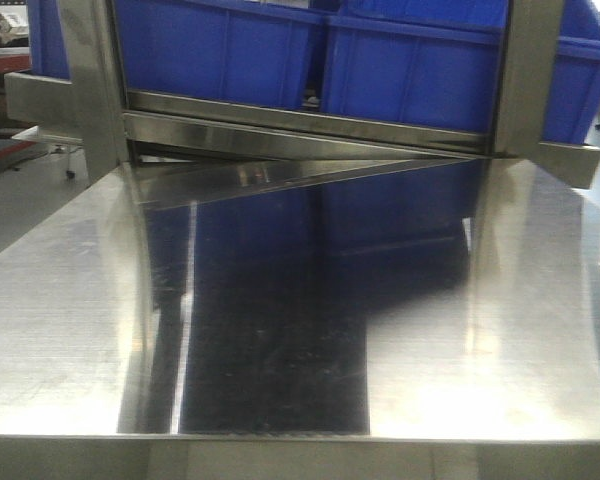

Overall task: Place yellow foam block on left shelf second layer
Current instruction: 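Drive the base to the shelf rack holding the cube in the right gripper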

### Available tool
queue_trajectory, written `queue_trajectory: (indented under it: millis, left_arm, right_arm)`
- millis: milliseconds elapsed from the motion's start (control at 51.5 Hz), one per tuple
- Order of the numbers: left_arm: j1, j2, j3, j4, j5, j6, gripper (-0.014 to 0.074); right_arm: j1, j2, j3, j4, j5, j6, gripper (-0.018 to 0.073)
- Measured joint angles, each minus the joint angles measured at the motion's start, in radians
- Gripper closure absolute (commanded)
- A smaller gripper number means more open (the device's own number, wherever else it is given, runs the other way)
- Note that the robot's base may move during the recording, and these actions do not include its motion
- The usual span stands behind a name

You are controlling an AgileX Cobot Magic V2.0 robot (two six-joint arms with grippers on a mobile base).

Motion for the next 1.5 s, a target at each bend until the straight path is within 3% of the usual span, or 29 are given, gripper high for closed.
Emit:
queue_trajectory:
  millis: [1497]
  left_arm:
    - [0.0,0.0,0.0,0.0,0.0,0.0,0.0461]
  right_arm:
    - [0.0,0.008,0.0,0.0,-0.004,-0.002,0.0293]
